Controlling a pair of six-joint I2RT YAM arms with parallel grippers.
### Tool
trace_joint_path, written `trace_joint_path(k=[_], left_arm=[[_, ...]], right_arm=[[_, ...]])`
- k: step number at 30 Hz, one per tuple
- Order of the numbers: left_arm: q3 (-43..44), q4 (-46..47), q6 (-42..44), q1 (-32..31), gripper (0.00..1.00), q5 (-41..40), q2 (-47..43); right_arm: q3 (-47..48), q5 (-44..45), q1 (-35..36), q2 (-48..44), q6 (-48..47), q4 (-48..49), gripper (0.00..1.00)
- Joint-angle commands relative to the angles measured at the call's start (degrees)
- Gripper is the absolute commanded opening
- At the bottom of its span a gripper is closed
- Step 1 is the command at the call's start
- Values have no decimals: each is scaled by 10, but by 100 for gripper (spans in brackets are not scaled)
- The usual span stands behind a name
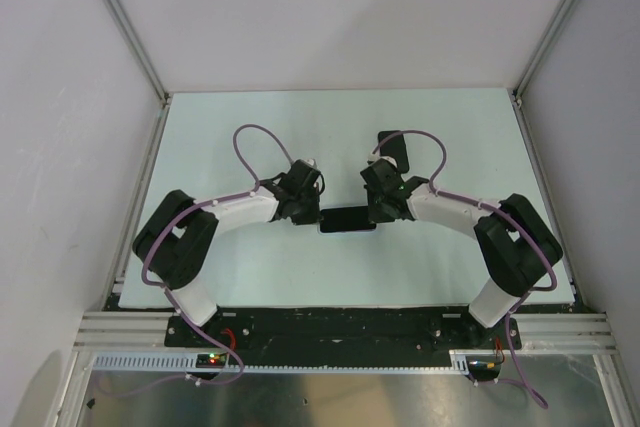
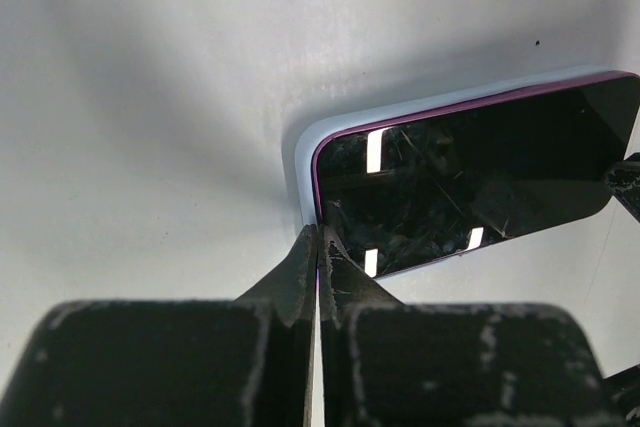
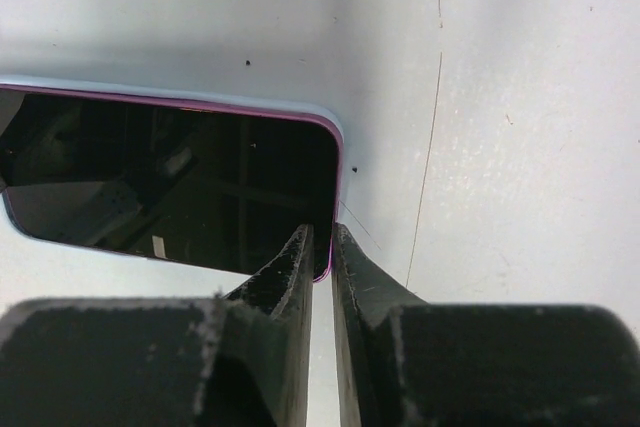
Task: Put the phone into the phone case
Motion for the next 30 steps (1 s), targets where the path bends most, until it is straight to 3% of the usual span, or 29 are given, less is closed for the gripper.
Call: trace_joint_path(k=[1, 14, 27, 30], left_arm=[[7, 28, -15, -16, 0, 18, 18], [13, 31, -11, -17, 0, 27, 16], [-2, 45, 5, -17, 0, 25, -8], [-4, 50, 8, -17, 0, 16, -24]], right_arm=[[-10, -37, 30, 31, 17, 17, 13], [-96, -65, 46, 36, 60, 85, 9], [-123, -8, 122, 73, 124, 87, 7], [-123, 9, 140, 77, 137, 71, 11]])
